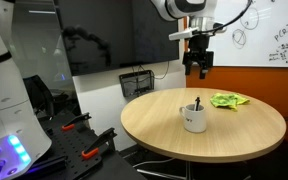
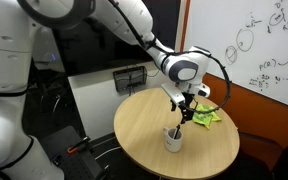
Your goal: Move the mug to the right.
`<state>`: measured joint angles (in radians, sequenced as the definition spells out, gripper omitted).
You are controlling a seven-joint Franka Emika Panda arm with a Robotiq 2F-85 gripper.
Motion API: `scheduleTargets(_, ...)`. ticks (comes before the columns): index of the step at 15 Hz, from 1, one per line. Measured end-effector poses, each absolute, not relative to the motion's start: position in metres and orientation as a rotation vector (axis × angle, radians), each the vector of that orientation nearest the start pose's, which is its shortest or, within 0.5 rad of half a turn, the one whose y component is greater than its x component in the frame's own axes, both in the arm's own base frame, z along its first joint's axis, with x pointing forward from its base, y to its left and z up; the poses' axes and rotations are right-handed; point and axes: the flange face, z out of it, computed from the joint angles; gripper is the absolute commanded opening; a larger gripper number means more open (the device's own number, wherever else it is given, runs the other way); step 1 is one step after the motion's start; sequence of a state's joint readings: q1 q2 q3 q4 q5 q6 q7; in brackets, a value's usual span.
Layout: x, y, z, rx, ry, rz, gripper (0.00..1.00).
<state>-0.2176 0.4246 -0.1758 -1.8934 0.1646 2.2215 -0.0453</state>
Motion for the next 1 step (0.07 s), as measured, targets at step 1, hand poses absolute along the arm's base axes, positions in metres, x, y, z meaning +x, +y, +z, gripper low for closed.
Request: scheduleTargets(1,0.5685,-0.2214,0.2890,-2.995,0.632,0.084,1.00)
